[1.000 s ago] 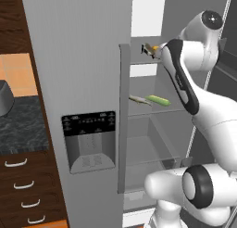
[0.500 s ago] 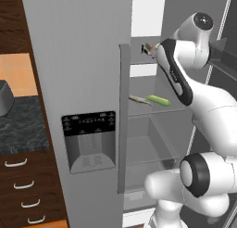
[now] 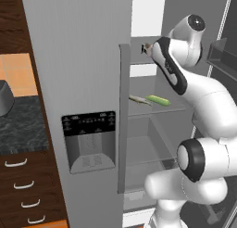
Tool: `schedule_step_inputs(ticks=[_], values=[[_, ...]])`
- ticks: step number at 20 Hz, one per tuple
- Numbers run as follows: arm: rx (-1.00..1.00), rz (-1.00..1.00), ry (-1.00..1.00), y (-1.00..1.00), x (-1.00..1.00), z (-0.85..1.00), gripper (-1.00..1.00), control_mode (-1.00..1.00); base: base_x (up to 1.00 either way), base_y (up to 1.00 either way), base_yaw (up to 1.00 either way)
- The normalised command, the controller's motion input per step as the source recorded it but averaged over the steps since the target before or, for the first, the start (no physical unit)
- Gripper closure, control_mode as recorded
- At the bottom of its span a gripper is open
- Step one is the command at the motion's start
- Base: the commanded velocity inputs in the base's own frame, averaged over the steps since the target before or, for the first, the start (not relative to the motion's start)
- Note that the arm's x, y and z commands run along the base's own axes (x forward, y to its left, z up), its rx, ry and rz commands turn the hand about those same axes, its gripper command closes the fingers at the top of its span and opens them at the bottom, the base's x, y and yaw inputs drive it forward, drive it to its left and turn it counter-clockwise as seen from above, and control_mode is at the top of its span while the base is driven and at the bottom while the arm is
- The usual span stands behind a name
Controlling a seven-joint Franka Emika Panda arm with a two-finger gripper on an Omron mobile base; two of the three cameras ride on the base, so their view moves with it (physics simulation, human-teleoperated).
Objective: Place one corn and one fish in each tupperware on the nearby counter, to pack two identical lunches.
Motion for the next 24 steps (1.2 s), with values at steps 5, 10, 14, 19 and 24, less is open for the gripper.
schedule_step_inputs(ticks=[5, 10, 14, 19, 24], values=[[0.0, 0.03, 0.09, 0.0, 0.58, -0.26, -1.0, -1.0, 0.0, 0.0, 0.0], [0.0, 0.0, 0.04, 0.0, 0.52, -0.29, -1.0, -1.0, 0.0, 0.0, 0.0], [0.0, 0.0, 0.12, 0.0, 0.63, -0.28, -1.0, -1.0, 0.0, 0.0, 0.0], [0.0, 0.0, 0.06, -0.02, 0.68, -0.06, -1.0, -1.0, 0.0, 0.0, 0.0], [0.0, 0.0, 0.09, -0.04, 0.57, -0.24, -1.0, -1.0, 0.0, 0.0, 0.0]])
